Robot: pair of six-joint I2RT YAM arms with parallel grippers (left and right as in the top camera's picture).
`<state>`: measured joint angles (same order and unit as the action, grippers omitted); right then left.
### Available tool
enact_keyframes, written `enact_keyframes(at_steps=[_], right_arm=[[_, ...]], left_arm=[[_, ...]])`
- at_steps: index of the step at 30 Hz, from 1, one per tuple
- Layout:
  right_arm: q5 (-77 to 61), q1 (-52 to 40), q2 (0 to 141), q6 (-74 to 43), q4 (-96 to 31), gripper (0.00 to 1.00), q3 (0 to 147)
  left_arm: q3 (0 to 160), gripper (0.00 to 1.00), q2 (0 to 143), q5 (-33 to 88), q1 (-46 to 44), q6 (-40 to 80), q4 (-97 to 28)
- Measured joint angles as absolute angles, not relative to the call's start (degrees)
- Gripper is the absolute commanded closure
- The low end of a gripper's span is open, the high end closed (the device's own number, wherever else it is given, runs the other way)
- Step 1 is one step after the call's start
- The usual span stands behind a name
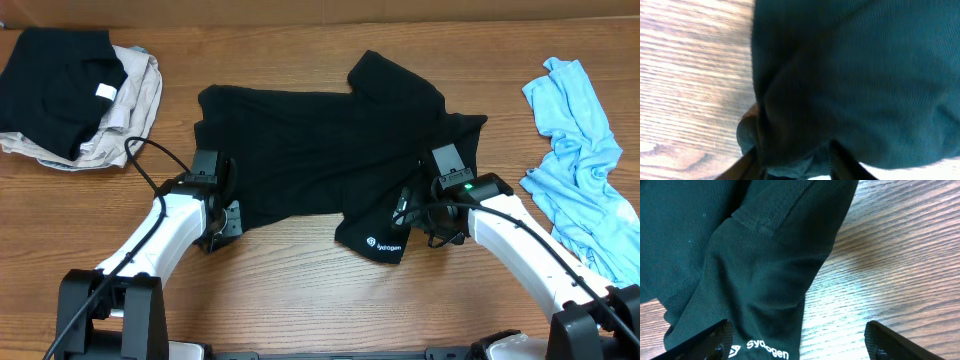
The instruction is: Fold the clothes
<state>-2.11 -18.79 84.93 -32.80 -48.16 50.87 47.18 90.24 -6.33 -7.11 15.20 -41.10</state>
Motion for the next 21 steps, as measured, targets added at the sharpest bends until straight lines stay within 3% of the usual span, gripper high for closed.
enact_keyframes(at_steps=[3, 6, 21], right_arm=[[-2.13, -18.79, 84.93, -32.77, -48.18, 0.12, 50.87], [-2.13, -18.79, 84.93, -32.77, -48.23, 0.12, 50.87], [-2.17, -18.79, 84.93, -32.77, -49.21, 0.14, 50.87]], left_arm=[[47.18, 0.76, 90.24, -5.91, -7.14, 13.28, -42.24], [47.18, 0.96, 90.24, -5.54, -7.11, 12.69, -42.22], [47.53, 0.96, 90.24, -3.53, -7.11, 11.57, -45.60]])
